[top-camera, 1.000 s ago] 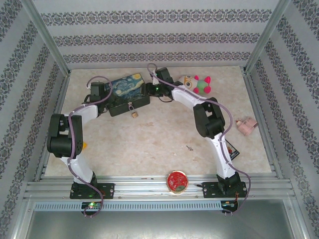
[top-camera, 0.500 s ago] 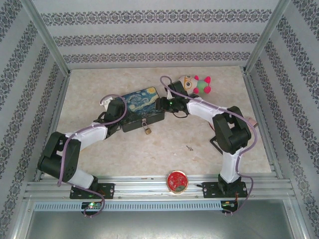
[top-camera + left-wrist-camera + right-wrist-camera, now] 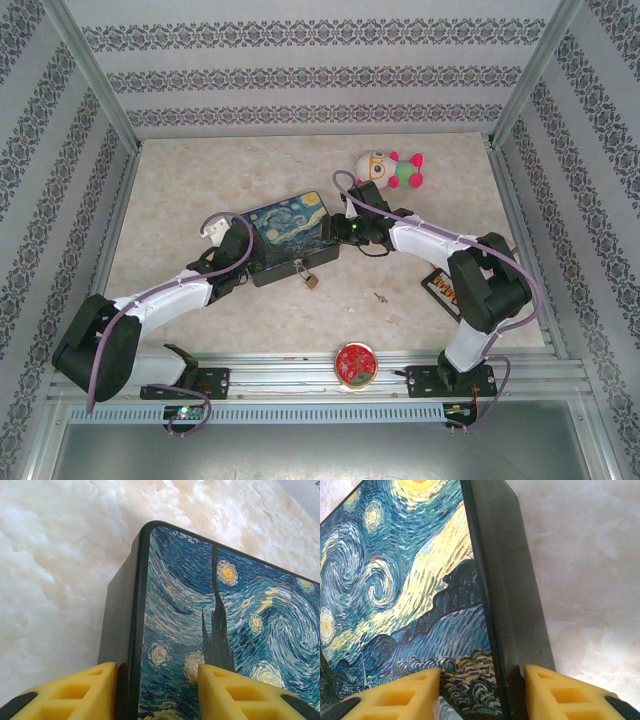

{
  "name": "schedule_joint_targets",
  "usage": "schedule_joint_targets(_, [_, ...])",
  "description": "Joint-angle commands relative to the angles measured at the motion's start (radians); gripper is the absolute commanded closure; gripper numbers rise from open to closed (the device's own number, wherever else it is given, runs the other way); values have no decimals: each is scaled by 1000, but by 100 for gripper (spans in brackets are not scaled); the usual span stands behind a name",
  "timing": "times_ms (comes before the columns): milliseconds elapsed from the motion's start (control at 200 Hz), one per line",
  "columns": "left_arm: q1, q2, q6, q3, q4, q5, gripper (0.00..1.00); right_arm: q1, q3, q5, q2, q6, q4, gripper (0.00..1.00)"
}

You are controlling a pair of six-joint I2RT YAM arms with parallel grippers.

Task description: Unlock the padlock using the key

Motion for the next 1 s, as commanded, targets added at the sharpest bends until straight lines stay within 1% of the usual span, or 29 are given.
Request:
schedule_joint_targets(0, [-27, 2, -35, 10, 24, 10, 56, 20, 15, 17, 47, 23, -50, 58])
schedule_joint_targets(130, [-26, 0, -12, 18, 32, -28, 53, 18, 57, 28, 63, 3, -67, 54])
schedule_joint_targets(205, [-24, 4, 2, 28, 34, -40, 53, 9, 76, 26, 72, -6, -72, 54])
schedule_joint_targets(405, [-24, 61, 18, 55, 100, -30, 52, -7, 145, -16, 132, -11, -81, 54])
schedule_joint_targets(545, [-12, 90, 24, 77, 110, -37, 52, -12, 177, -13, 138, -9, -91, 54])
schedule_joint_targets(605, [-6, 88, 26, 79, 112, -40, 52, -14, 176, -3, 126, -12, -94, 50])
schedule_joint_targets(680, [1, 80, 33, 82, 113, -41, 50, -21, 173, 8, 112, -23, -104, 41])
schedule_joint_targets(745, [3, 72, 44, 89, 101, -43, 45, -30, 173, 22, 97, -42, -123, 33])
schedule_joint_targets(795, [2, 62, 49, 93, 86, -46, 41, -40, 176, 39, 82, -60, -143, 29])
schedule_joint_targets(909, [6, 24, 49, 85, 59, -71, 28, -63, 176, 114, 26, -100, -202, 24])
schedule_joint_targets(994, [10, -16, 49, 72, 43, -93, 14, -78, 161, 167, -25, -123, -235, 22])
